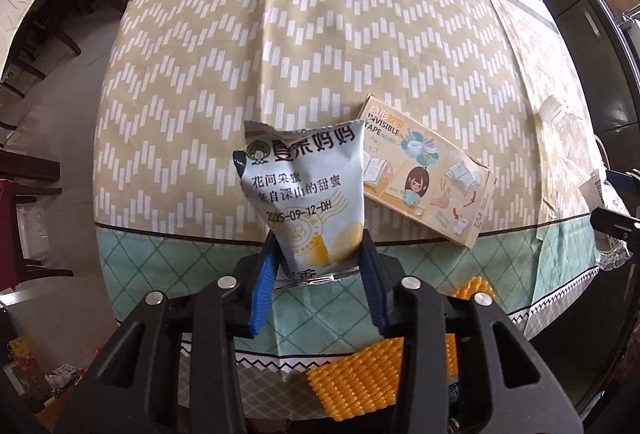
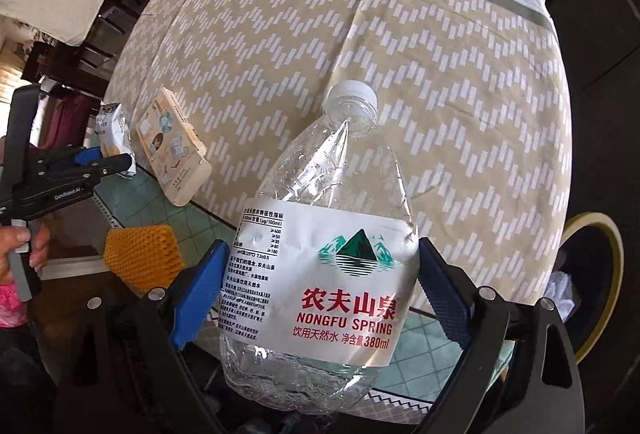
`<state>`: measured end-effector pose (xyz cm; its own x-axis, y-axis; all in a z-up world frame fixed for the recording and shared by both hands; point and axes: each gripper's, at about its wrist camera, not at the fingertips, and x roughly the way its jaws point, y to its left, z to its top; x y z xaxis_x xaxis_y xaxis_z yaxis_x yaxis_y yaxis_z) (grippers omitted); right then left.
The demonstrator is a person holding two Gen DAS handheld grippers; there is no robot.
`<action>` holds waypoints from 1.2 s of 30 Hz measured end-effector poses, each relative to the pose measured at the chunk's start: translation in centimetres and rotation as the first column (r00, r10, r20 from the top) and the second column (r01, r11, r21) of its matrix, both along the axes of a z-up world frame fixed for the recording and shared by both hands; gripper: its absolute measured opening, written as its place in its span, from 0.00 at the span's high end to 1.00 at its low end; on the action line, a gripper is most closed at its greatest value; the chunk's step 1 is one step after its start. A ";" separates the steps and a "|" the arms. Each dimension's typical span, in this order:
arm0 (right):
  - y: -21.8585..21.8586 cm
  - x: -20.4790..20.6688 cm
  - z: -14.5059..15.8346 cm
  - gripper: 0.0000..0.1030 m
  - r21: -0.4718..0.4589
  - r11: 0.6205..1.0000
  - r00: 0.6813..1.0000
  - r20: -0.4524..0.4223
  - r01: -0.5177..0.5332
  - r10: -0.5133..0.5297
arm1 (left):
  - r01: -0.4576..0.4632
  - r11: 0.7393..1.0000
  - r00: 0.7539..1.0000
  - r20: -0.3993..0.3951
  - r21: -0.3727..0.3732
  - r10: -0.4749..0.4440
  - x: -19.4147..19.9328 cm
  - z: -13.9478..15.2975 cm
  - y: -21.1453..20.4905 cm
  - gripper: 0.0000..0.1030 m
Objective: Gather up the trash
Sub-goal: 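Grasp the white snack bag with the left tool while the right tool holds the bottle, then grasp the second clear water bottle with the right tool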
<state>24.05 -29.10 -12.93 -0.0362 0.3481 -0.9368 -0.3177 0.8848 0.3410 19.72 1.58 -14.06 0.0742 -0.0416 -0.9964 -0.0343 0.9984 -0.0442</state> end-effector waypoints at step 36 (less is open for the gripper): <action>-0.5 -6.5 5.4 0.46 0.087 0.995 0.999 -0.012 -0.048 0.049 | 0.267 0.962 0.954 0.155 -0.049 -0.257 -1.9 8.3 -7.9 0.63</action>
